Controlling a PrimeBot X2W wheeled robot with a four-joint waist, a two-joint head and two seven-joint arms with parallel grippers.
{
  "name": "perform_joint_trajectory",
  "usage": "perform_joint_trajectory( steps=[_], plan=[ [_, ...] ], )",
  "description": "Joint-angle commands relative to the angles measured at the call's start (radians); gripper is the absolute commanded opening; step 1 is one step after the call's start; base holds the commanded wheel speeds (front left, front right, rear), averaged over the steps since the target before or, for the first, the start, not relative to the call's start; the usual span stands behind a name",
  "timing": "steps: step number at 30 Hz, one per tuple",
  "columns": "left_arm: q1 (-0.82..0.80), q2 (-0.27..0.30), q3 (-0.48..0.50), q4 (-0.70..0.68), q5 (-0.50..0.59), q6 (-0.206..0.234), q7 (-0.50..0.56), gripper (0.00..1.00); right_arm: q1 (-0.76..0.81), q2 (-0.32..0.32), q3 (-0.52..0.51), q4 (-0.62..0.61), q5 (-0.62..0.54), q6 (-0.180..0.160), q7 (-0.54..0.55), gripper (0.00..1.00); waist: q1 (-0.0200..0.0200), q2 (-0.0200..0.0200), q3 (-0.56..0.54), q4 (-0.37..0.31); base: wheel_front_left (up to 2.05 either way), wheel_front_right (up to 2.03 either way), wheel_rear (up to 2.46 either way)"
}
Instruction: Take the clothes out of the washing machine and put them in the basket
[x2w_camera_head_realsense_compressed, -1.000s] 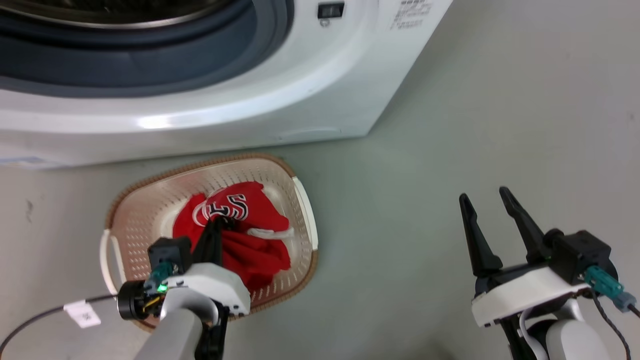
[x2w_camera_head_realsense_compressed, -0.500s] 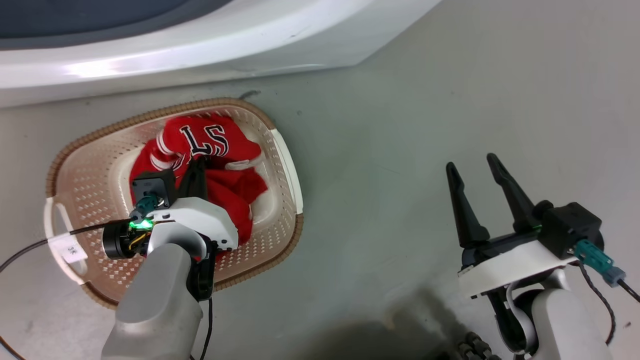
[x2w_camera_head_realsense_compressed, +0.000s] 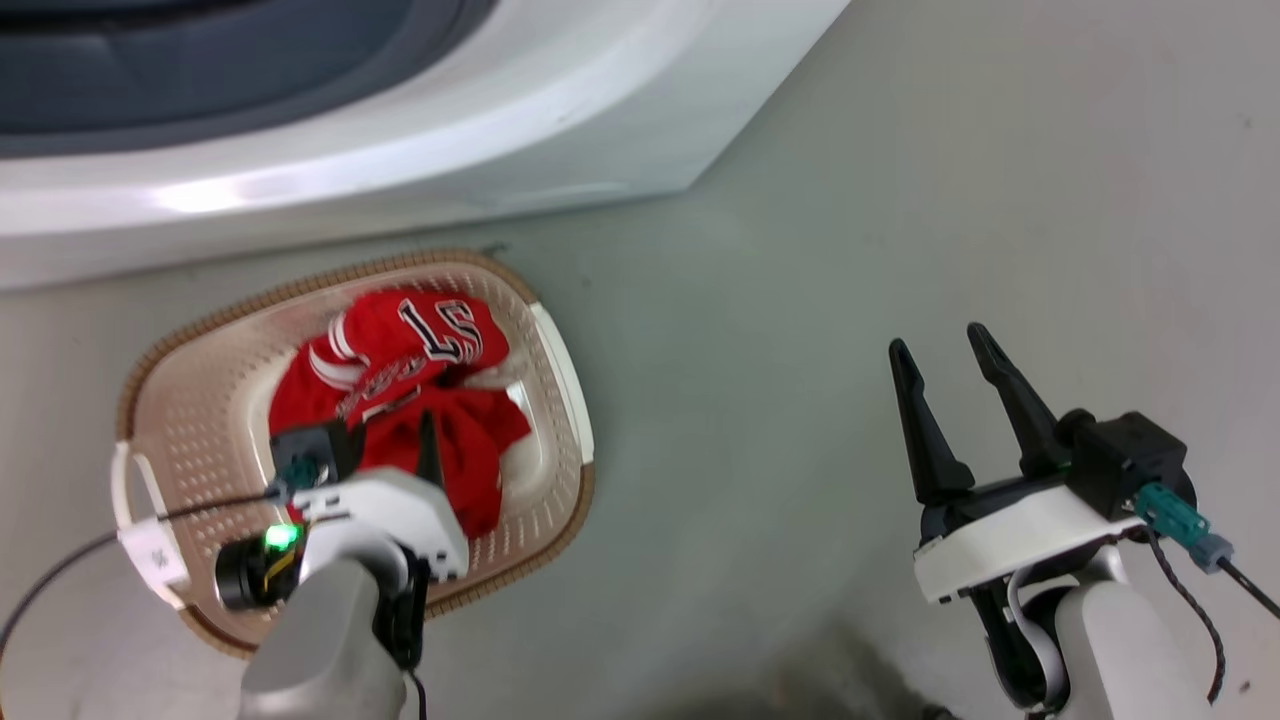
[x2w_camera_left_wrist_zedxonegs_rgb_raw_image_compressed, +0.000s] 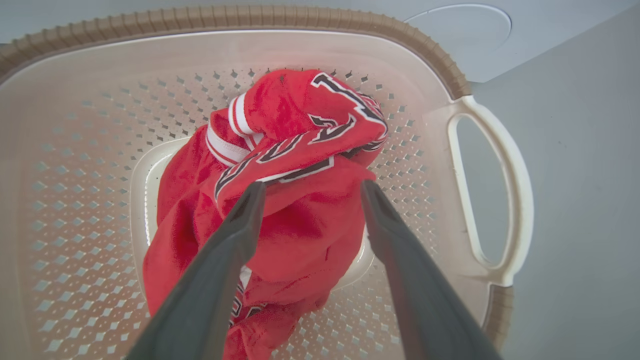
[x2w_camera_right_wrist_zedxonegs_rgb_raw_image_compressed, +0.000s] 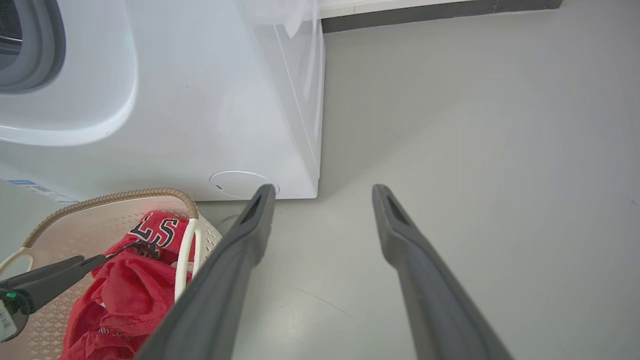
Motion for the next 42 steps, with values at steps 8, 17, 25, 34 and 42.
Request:
perform_joint_trajectory(
  steps=[8, 17, 25, 34, 42],
  plan=[
    [0.109, -0.022, 0.062, 0.025, -0.015, -0.032, -0.002, 1.0, 0.096, 0.0, -0.029, -0.004, -0.022, 0.0, 0.026, 1.0, -0.0001, 0.0, -0.275, 0.007, 0.0, 0.0, 0.0],
    [0.219, -0.028, 0.13, -0.194, 0.052, -0.027, -0.002, 1.0, 0.193, 0.0, -0.079, -0.061, -0.053, 0.0, 0.072, 1.0, -0.0001, 0.0, -0.429, 0.032, 0.0, 0.0, 0.0],
    [0.309, -0.039, 0.166, -0.504, 0.15, -0.012, -0.002, 1.0, 0.236, 0.0, -0.119, -0.125, -0.08, 0.0, 0.091, 1.0, -0.0001, 0.0, -0.512, 0.056, 0.0, 0.0, 0.0],
    [0.449, -0.041, 0.161, -0.812, 0.23, 0.0, -0.002, 1.0, 0.278, 0.0, -0.135, -0.199, -0.109, 0.0, 0.119, 1.0, -0.0001, 0.0, -0.587, 0.072, 0.0, 0.0, 0.0],
    [0.613, -0.02, 0.141, -0.969, 0.272, 0.023, 0.029, 1.0, 0.317, 0.0, -0.131, -0.266, -0.14, 0.0, 0.145, 1.0, -0.0001, 0.0, -0.645, 0.078, 0.0, 0.0, 0.0]
  ],
)
